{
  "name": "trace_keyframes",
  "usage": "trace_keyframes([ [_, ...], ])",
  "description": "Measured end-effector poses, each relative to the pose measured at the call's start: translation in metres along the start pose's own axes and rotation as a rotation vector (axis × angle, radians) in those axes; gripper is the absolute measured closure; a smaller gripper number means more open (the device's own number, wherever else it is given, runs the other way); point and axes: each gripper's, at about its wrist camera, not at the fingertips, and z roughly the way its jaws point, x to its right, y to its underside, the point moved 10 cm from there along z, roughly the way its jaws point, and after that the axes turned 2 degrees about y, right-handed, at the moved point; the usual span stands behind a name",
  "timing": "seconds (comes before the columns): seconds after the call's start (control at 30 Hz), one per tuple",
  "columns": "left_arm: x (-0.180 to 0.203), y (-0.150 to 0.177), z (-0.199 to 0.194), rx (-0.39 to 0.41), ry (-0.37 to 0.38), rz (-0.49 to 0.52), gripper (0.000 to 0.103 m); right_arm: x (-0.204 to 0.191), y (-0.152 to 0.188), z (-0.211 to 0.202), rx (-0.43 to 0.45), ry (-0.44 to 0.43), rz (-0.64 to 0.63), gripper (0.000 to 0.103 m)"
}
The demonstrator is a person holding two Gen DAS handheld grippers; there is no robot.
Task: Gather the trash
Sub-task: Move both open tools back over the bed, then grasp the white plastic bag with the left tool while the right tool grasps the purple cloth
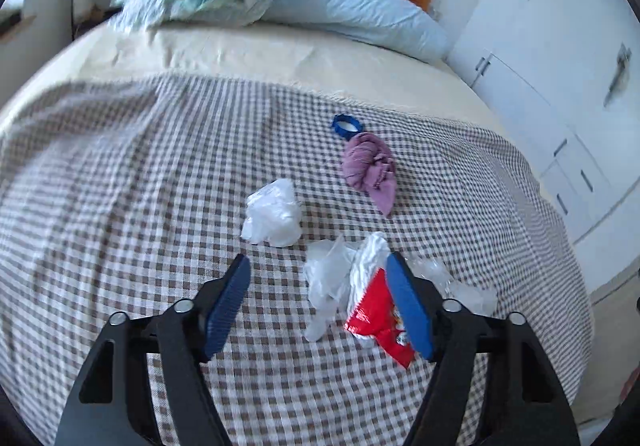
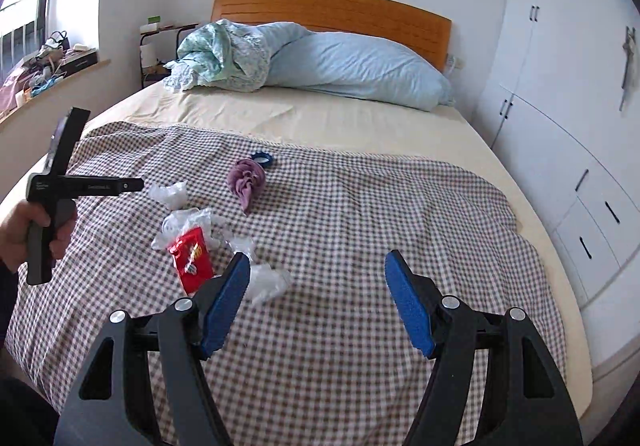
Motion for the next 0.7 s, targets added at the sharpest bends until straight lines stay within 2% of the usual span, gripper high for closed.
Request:
trace_keyframes([
  [0.1, -0.032, -0.009, 0.03, -0.001, -0.007, -0.098, 0.047, -0.011, -0.017, 0.047, -0.034, -0.028, -0.004, 0.036],
  [0.27, -0.047, -0.02, 0.064, -0.005, -0.062, -0.093, 0.045, -0.032, -0.036, 0.125, -0.102, -0.071, -0.002, 0.036],
  [0.4, -0.058, -0.017, 0.089, -0.037, -0.019, -0.11, 0.047, -0.061, -0.046, 0.179, -0.141, -0.103, -0.04, 0.036],
  [0.43, -0.058, -0.016, 0.092, -0.034, -0.021, -0.102, 0.053, -0.067, -0.047, 0.192, -0.152, -0.11, -0.051, 0.036],
  [0.5, -0.059, -0.015, 0.097, -0.023, -0.015, -0.093, 0.1, -0.081, -0.049, 0.219, -0.169, -0.133, -0.05, 0.036],
  [0.57, -0.055, -0.016, 0.089, 0.024, 0.0, -0.092, 0.101, -0.092, -0.043, 0.244, -0.2, -0.178, -0.018, 0.042],
  [0.63, -0.053, -0.019, 0.082, 0.057, 0.03, -0.095, 0.101, -0.103, -0.035, 0.272, -0.258, -0.2, 0.011, 0.067],
  [0.7, -0.049, -0.021, 0.071, 0.071, 0.041, -0.09, 0.101, -0.112, -0.034, 0.297, -0.288, -0.211, 0.051, 0.073],
])
